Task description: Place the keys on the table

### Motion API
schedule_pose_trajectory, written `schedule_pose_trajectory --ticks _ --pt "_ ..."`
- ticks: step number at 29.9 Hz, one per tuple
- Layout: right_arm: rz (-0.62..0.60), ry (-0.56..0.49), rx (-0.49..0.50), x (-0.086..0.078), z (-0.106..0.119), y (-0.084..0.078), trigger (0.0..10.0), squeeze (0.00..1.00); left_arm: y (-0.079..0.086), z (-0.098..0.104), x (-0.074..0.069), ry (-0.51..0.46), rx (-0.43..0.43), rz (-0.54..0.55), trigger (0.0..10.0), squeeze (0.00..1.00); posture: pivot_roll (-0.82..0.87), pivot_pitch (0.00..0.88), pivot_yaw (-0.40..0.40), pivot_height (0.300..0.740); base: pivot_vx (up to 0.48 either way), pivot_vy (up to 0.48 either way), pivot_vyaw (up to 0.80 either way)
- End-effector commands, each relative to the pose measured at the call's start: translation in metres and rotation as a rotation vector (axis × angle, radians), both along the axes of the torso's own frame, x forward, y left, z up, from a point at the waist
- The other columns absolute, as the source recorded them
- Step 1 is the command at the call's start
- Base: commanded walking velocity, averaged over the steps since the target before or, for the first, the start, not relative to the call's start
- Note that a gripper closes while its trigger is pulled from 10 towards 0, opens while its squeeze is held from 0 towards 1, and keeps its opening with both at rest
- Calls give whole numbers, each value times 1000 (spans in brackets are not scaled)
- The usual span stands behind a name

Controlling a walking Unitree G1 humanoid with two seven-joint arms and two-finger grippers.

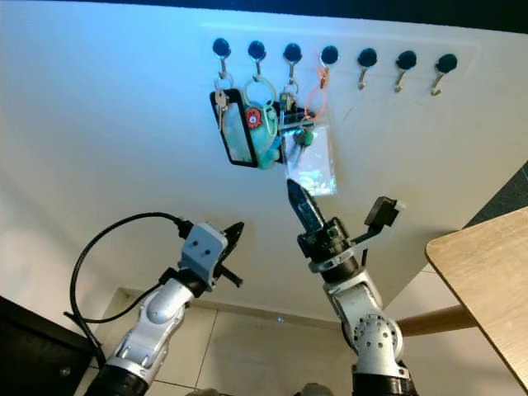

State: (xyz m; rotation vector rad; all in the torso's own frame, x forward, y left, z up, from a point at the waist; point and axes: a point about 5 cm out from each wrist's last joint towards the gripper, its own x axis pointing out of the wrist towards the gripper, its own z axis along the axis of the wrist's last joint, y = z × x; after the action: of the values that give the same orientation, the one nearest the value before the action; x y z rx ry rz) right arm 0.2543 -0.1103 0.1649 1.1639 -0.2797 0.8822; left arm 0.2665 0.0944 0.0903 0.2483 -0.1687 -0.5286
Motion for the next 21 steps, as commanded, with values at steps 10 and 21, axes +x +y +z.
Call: schedule_pose_trajectory --ticks 10,21 --pt "38 -66 57 -10 12 16 10000 0 -2 -1 -3 2 -11 -2 10000 0 25 74 6 740 0 0 0" --pt "-9 -130 41 -5 32 10 10000 0 -1 -1 -3 -1 -10 -5 10000 0 25 76 11 740 0 0 0"
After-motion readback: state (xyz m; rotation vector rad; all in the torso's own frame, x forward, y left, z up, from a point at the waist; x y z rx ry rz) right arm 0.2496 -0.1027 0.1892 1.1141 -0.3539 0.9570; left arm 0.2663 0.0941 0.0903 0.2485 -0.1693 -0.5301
